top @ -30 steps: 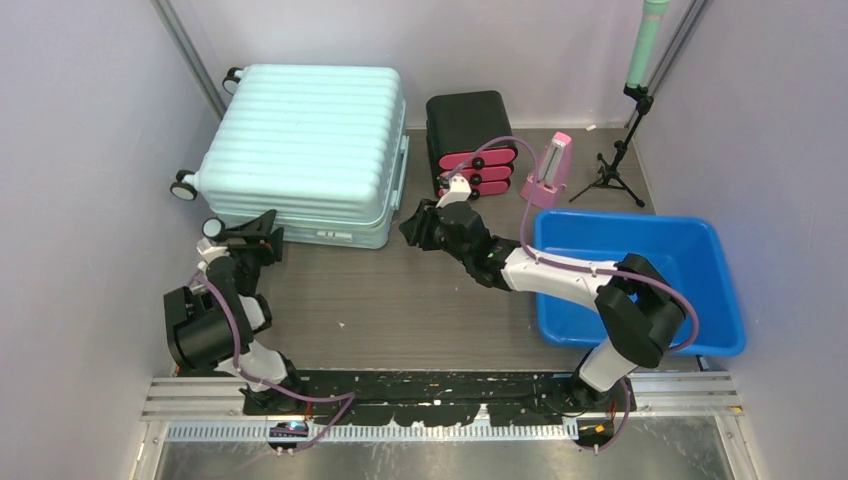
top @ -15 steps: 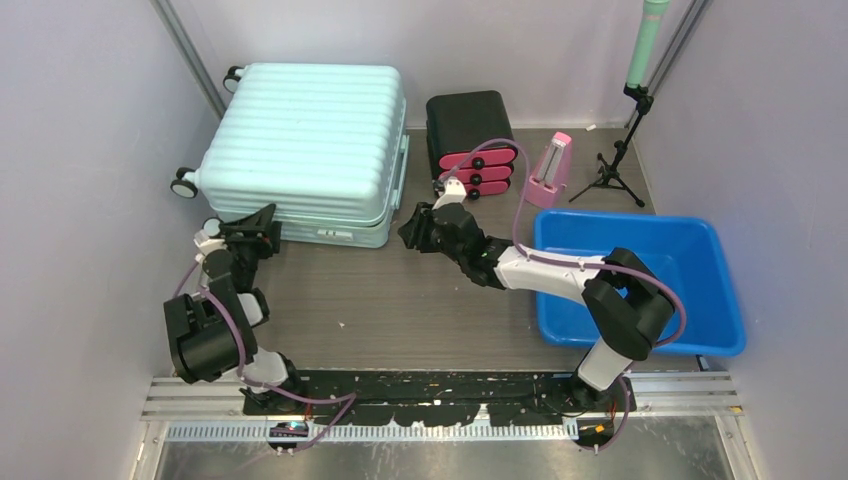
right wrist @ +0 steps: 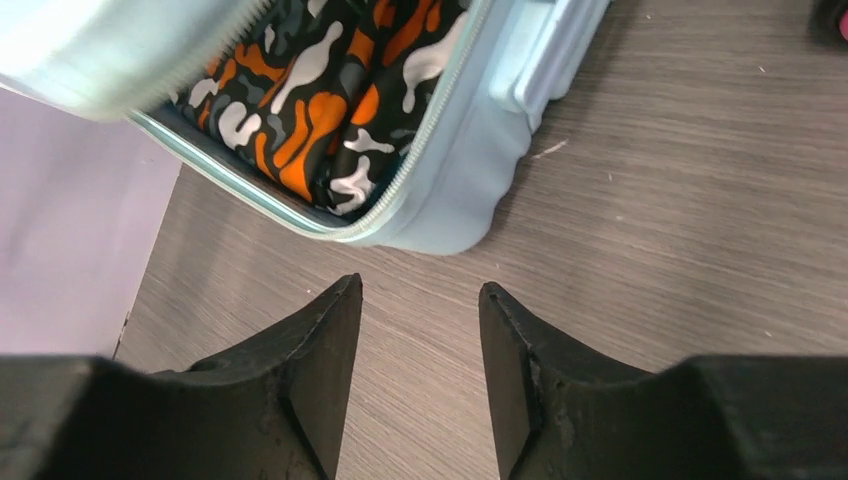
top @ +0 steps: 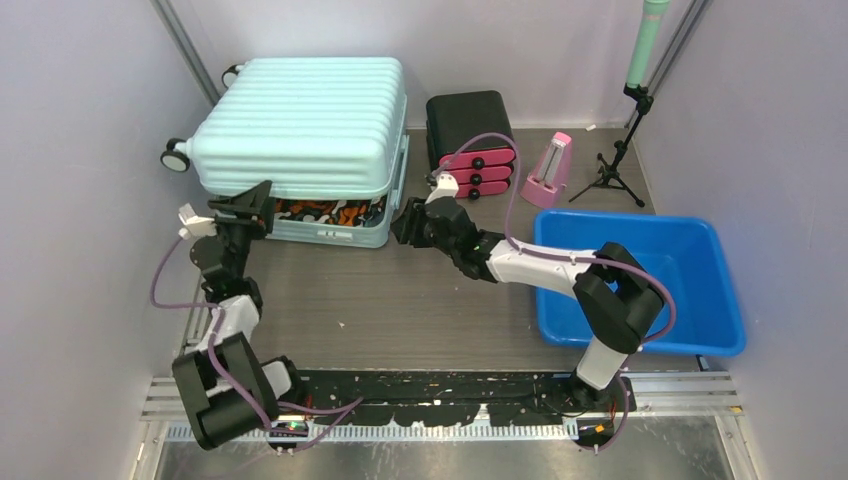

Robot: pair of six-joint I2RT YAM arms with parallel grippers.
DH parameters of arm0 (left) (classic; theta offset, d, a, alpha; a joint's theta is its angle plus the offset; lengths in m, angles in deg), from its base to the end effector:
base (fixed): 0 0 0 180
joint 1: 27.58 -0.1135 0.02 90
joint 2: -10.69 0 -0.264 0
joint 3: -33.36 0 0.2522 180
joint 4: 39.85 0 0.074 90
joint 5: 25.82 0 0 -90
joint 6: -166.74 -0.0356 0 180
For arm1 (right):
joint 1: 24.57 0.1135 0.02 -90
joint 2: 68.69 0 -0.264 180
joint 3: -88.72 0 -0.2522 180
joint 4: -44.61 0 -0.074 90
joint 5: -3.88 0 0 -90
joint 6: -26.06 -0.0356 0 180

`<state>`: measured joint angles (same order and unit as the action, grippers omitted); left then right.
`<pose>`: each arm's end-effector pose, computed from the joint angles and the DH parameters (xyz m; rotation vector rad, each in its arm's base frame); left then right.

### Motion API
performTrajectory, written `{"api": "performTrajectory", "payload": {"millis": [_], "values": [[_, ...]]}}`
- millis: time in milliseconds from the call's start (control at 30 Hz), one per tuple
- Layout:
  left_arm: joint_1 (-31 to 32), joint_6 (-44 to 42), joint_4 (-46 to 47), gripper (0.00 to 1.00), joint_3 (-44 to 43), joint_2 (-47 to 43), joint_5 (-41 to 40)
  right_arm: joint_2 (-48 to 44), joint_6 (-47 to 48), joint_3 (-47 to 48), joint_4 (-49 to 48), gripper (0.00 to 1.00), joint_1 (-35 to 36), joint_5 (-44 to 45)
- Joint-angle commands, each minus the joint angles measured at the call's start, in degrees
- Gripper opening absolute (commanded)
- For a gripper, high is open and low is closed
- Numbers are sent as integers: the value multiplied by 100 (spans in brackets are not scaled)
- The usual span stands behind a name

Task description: Open, take out, and arrange the luggage

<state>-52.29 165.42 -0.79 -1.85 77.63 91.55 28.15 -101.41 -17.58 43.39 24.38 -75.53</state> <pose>0.2211 0.0837 0.2372 -1.0448 1.1925 -1.2357 0.2574 0.2856 0.2358 -0.0767 2.0348 0.8027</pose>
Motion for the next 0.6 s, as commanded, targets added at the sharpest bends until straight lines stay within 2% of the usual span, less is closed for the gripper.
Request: {"api": "performTrajectory", "payload": {"millis": [0,133,267,433,567], "values": [[59,-697,-255,62,-615,-798,-133,104,314,531,-107,54,1,86],[63,-1053,-612,65,-806,-902,-224,182,656,674,-411,56,25,116],[63,-929,-320,65,-965,-591,-158,243,1159,655,-1084,57,76,294],[108,-851,-87,65,-1159,-424,-120,448,2241,695,-2308,57,173,671],[161,-914,-82,66,-1485,-297,-156,596,2992,770,-2863,59,244,1105]]}}
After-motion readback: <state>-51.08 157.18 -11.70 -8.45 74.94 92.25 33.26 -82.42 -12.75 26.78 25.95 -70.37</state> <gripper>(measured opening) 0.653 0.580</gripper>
